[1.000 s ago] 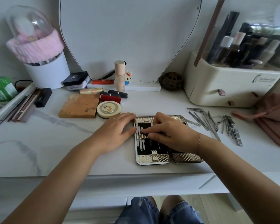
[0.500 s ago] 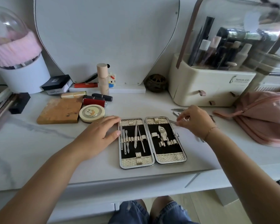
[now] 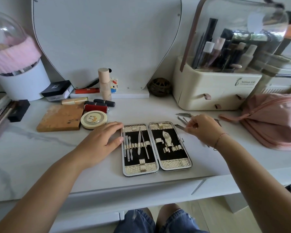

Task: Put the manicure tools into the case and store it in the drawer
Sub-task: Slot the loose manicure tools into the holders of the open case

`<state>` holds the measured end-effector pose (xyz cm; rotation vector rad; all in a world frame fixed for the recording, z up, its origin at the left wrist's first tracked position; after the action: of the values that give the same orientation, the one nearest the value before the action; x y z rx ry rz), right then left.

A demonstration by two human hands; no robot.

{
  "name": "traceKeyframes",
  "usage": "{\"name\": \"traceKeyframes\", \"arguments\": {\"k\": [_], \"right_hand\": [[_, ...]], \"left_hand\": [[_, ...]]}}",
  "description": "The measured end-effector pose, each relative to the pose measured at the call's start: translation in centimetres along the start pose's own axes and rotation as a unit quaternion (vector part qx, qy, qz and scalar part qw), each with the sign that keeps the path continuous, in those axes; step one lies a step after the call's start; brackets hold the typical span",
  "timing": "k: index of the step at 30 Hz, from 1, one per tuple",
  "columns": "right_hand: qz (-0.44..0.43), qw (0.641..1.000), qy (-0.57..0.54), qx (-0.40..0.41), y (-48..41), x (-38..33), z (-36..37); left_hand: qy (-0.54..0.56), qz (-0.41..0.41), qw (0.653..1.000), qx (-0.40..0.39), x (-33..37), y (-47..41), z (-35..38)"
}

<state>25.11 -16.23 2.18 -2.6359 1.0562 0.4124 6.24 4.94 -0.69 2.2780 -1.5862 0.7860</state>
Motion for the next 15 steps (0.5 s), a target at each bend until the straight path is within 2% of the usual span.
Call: {"name": "traceKeyframes", "arguments": {"k": [2, 4, 6, 9, 15], "right_hand": [[-0.010, 0.999, -0.014, 0.039, 0.2, -0.6, -1.1], [-0.035, 0.995, -0.077, 0.061, 0.1, -2.4, -1.9], [-0.058, 0.981, -0.182, 0.032, -0.2, -5.2, -1.1], [-0.045, 0.940, -0.334, -0.050, -1.0, -8.4, 2.1], [0.035, 0.910, -0.394, -0.126, -3.7, -8.5, 5.6]], "left_hand": [[-0.002, -0.002, 1.000, 0.000, -0.1, 0.0, 0.0], [-0.004, -0.005, 1.000, -0.002, -0.3, -0.1, 0.2], [-0.005, -0.010, 1.000, -0.010, -0.6, -0.1, 0.4], [-0.006, -0.015, 1.000, -0.017, -0.9, -0.2, 0.6], [-0.013, -0.017, 0.999, -0.024, -0.9, -0.2, 0.7]]}}
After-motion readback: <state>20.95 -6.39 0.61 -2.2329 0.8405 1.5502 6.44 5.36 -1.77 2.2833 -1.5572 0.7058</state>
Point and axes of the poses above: each hand's wrist, its own y-axis away from the middle knuckle, its own z-axis out of the palm, x = y × z, the point moved 10 cm from there along -y, towards the middle knuckle, and after that the axes turned 10 degrees about -z, right-handed, at the moved point
